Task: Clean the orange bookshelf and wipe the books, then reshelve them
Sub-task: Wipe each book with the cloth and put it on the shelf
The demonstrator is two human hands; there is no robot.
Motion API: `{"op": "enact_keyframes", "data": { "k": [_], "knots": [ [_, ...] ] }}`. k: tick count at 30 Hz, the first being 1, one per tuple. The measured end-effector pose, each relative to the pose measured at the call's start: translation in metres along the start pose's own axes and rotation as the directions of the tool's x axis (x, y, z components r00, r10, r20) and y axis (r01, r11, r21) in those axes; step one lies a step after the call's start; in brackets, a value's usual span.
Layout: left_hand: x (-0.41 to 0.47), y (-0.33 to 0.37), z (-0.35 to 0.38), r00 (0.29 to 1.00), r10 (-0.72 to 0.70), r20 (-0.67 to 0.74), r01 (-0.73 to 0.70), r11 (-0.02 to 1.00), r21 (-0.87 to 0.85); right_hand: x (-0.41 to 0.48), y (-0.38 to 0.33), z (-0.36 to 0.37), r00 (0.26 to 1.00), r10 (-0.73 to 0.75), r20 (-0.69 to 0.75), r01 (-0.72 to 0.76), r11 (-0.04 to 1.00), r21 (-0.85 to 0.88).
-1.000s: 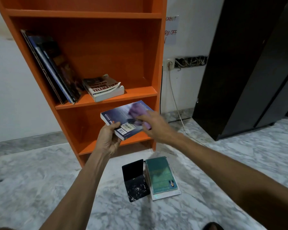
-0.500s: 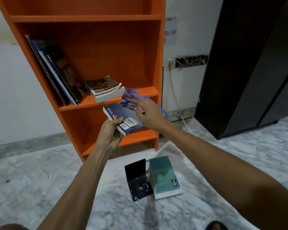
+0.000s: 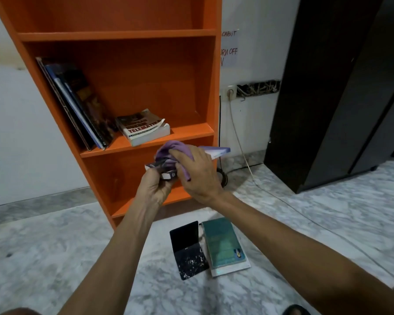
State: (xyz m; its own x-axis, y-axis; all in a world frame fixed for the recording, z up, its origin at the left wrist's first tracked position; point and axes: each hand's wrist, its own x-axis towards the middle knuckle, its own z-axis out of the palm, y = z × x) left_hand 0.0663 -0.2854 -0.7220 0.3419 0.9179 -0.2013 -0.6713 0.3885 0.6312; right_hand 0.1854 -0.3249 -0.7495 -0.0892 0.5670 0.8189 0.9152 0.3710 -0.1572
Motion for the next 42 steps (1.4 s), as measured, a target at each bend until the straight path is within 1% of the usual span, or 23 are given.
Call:
{"op": "enact_keyframes", "data": {
  "k": [2,4,5,6,7,8,9,10,11,12,13,15,18,20,23,28,30,32,34,36,38,40,42],
  "knots": [
    [-0.003,0.006,-0.007,1.0,-0.012,-0.013,0.012,1.0,-0.024,0.001,0.02,-0.001,0.999,0.047,-0.015,-0.048,0.998,-0.042],
    [-0.007,0.016,-0.014,0.999,-0.008,-0.037,0.009,1.0,0.007,-0.001,0.047,-0.004,0.954,0.301,-0.001,-0.3,0.951,-0.08],
    [-0.01,0.021,-0.016,0.999,-0.002,-0.036,0.003,0.999,0.038,-0.001,0.064,-0.003,0.872,0.488,-0.028,-0.489,0.871,-0.047],
    [-0.013,0.024,-0.017,1.0,0.003,-0.029,-0.001,0.998,0.06,-0.001,0.076,-0.004,0.741,0.67,-0.051,-0.668,0.742,0.055],
    [-0.016,0.027,-0.018,1.0,0.01,-0.02,-0.009,0.998,0.064,0.003,0.081,-0.006,0.564,0.824,-0.05,-0.802,0.562,0.203],
    [-0.017,0.027,-0.017,1.0,0.005,-0.011,-0.004,0.998,0.055,0.005,0.082,-0.009,0.389,0.921,0.022,-0.849,0.349,0.396],
    [-0.017,0.026,-0.016,1.0,-0.002,-0.007,0.003,0.999,0.042,0.009,0.077,-0.012,0.254,0.954,0.162,-0.812,0.12,0.571],
    [-0.015,0.025,-0.014,1.0,-0.009,-0.006,0.009,1.0,0.028,0.013,0.07,-0.016,0.204,0.913,0.353,-0.718,-0.105,0.688],
    [-0.013,0.023,-0.012,1.0,-0.015,-0.004,0.015,1.0,0.018,0.017,0.064,-0.019,0.242,0.827,0.508,-0.617,-0.273,0.738],
    [-0.01,0.02,-0.009,1.0,-0.016,-0.004,0.016,1.0,0.013,0.019,0.056,-0.021,0.316,0.737,0.597,-0.556,-0.366,0.746],
    [-0.008,0.02,-0.004,1.0,-0.013,0.001,0.013,1.0,0.012,0.025,0.047,-0.023,0.376,0.683,0.627,-0.541,-0.388,0.747],
    [-0.006,0.021,0.007,1.0,-0.012,0.017,0.011,0.999,0.051,0.039,0.031,-0.024,0.441,0.665,0.604,-0.58,-0.303,0.757],
    [-0.007,0.029,0.024,0.999,-0.031,-0.021,0.034,0.984,0.175,0.067,0.02,-0.028,0.403,0.776,0.485,-0.666,-0.115,0.737],
    [-0.004,0.038,0.032,0.996,-0.017,-0.091,0.052,0.915,0.399,0.088,0.014,-0.033,0.406,0.809,0.425,-0.69,-0.034,0.723],
    [0.003,0.05,0.037,0.995,0.022,-0.094,0.059,0.633,0.772,0.116,0.008,-0.032,0.449,0.817,0.362,-0.762,0.139,0.632],
    [0.015,0.077,0.042,0.958,-0.084,0.275,-0.243,0.27,0.932,0.169,0.001,-0.016,0.531,0.819,0.217,-0.819,0.431,0.378],
    [0.036,0.085,0.037,0.941,0.015,0.338,-0.338,0.106,0.935,0.191,-0.001,0.002,0.563,0.802,0.2,-0.81,0.487,0.326],
    [0.057,0.088,0.034,0.907,0.206,0.367,-0.366,-0.042,0.93,0.207,-0.004,0.018,0.595,0.772,0.223,-0.79,0.51,0.341],
    [0.076,0.09,0.032,0.826,0.409,0.389,-0.378,-0.111,0.919,0.223,-0.005,0.034,0.641,0.73,0.237,-0.759,0.556,0.339],
    [0.096,0.093,0.029,0.784,0.514,0.349,-0.393,-0.024,0.919,0.239,0.0,0.049,0.687,0.672,0.278,-0.724,0.601,0.338],
    [0.115,0.098,0.028,0.812,0.548,0.201,-0.371,0.217,0.903,0.25,0.007,0.06,0.717,0.624,0.313,-0.698,0.64,0.323],
    [0.135,0.103,0.027,0.866,0.499,0.006,-0.292,0.497,0.817,0.252,0.017,0.066,0.74,0.597,0.309,-0.671,0.683,0.288],
    [0.159,0.108,0.019,0.879,0.461,-0.119,-0.228,0.626,0.746,0.249,0.033,0.075,0.745,0.605,0.281,-0.665,0.705,0.246]
  ]
}}
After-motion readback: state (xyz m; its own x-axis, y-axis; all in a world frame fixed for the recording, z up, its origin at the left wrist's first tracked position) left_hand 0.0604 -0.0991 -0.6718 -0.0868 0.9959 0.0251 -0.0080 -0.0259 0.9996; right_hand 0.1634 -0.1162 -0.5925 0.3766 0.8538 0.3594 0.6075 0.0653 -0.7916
